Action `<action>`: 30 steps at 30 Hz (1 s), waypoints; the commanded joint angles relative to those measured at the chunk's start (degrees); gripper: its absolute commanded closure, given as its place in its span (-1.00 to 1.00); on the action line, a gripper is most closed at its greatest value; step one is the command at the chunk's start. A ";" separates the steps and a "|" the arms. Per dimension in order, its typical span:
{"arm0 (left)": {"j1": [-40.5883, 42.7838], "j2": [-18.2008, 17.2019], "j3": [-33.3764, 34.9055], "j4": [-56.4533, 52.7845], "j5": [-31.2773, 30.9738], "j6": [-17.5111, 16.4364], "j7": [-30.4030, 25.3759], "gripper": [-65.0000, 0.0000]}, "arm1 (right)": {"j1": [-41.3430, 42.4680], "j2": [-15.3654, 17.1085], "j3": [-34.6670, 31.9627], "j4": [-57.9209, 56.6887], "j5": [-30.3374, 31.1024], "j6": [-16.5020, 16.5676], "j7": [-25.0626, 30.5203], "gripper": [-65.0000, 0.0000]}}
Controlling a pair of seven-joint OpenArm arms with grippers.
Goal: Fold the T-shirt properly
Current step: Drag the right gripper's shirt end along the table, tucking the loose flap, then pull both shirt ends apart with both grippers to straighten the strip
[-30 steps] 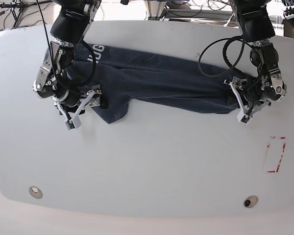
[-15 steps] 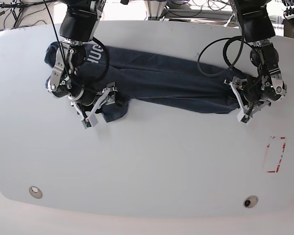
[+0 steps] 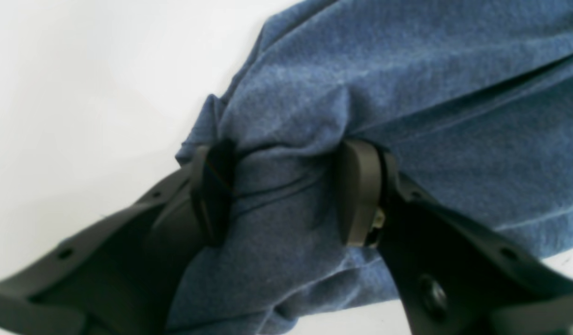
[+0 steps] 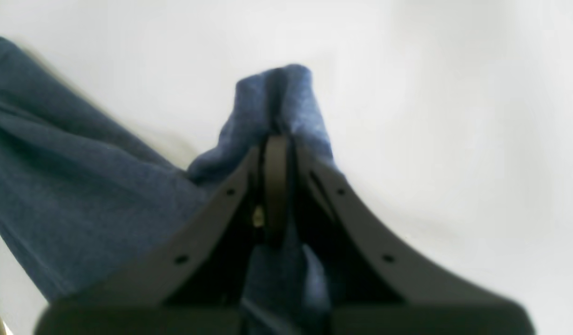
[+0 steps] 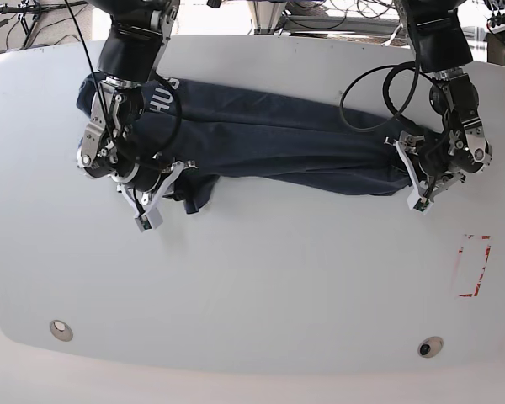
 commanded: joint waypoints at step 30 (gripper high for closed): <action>-0.77 -0.62 0.09 0.43 0.61 0.12 0.40 0.08 | -21.76 2.24 0.24 31.76 21.39 0.12 -16.20 0.98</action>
